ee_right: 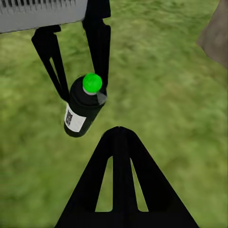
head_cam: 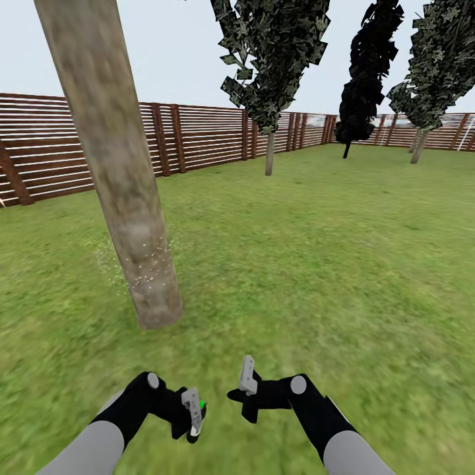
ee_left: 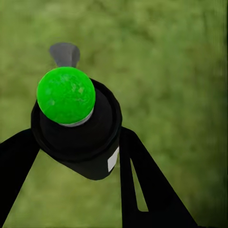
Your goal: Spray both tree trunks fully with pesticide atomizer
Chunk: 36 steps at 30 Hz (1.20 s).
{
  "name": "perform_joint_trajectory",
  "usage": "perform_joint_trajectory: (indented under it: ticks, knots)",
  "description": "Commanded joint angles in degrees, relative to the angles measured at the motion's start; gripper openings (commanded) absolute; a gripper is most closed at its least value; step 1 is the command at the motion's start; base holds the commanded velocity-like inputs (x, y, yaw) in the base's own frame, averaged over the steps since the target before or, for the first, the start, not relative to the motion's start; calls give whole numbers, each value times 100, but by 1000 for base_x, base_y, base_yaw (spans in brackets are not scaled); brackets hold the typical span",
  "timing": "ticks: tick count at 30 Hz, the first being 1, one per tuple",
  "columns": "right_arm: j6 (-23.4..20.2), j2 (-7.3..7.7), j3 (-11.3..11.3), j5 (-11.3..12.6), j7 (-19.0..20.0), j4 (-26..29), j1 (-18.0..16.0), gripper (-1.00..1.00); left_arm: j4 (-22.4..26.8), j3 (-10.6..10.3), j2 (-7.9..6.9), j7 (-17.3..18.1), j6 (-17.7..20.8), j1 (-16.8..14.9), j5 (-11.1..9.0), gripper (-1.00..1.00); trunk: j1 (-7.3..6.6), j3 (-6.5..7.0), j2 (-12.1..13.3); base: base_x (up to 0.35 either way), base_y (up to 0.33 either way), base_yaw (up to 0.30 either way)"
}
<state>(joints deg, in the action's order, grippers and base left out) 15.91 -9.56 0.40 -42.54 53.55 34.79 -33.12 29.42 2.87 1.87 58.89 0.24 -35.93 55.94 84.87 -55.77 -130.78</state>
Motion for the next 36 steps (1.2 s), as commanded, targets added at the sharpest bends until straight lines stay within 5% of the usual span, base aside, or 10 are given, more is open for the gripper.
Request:
perform_joint_trajectory:
  ticks: [1, 4, 8, 17, 28, 33, 36]
  knots:
    - [26, -2, -5, -44, 7, 5, -2, -100, 5, 43, 6, 31, -53, -2, 29, -100, -1, -5, -2, 0, 0, 0]
    - [26, -2, -5, -44, 7, -4, -2, -100, 3, 91, -2, 62, -108, -2, -3, -100, -1, -5, -2, 0, 0, 0]
    - [26, -2, -5, -44, 7, -3, -2, -100, 2, 77, 3, 76, -124, -2, -366, -100, -1, -5, -2, 0, 0, 0]
    - [35, -2, -5, -44, 7, -7, -2, -100, -25, 86, 34, 87, -86, 0, -690, -100, -1, -5, -2, 0, 0, 0]
    - [35, -2, -5, -53, 7, -7, -2, -100, -147, 89, 245, 73, -68, -2, -747, -100, -1, -5, -2, 0, 0, 0]
    - [35, -2, -5, -53, 7, -11, -2, -100, -147, 67, 250, 78, -51, -2, -1176, -100, -1, -5, -2, 0, 0, 0]
    - [35, -2, -5, -53, 7, -15, -2, -100, -147, 57, 244, 84, -50, -2, -1213, -100, -1, -5, -2, 0, 0, 0]
